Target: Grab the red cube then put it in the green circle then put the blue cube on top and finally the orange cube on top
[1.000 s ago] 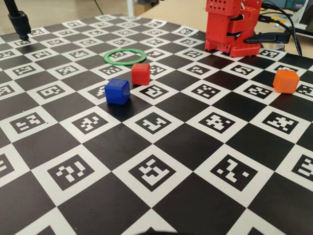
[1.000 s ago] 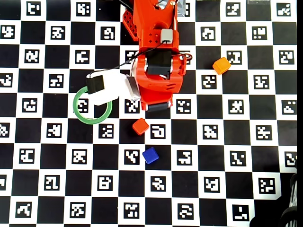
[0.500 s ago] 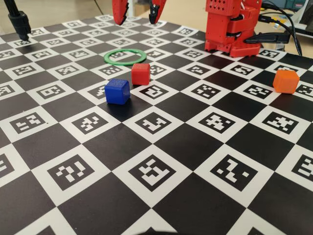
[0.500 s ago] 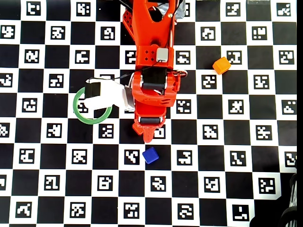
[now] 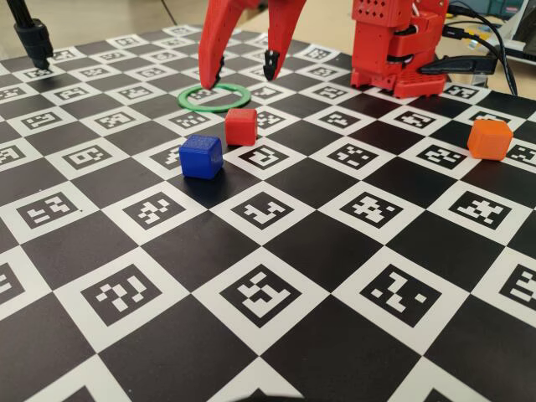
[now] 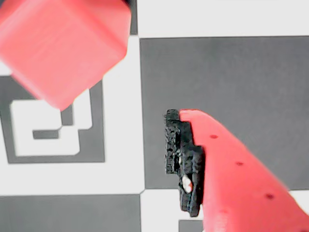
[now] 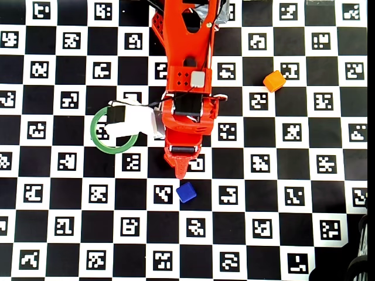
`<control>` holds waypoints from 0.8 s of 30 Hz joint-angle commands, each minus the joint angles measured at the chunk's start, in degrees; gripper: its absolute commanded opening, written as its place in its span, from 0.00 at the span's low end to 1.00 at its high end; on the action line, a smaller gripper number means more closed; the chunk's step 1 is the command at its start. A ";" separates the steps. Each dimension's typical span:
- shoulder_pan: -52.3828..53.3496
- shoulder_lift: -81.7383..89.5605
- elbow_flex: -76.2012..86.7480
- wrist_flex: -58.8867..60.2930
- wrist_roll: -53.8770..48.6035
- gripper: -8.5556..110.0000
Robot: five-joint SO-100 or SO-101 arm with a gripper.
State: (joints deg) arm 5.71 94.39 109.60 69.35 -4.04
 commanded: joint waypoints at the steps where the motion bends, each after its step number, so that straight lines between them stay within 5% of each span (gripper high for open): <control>1: 0.79 0.62 0.70 -2.64 0.26 0.43; 24: 1.85 -7.29 2.64 -11.25 3.52 0.44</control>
State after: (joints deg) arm 6.94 86.40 114.35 58.54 -0.88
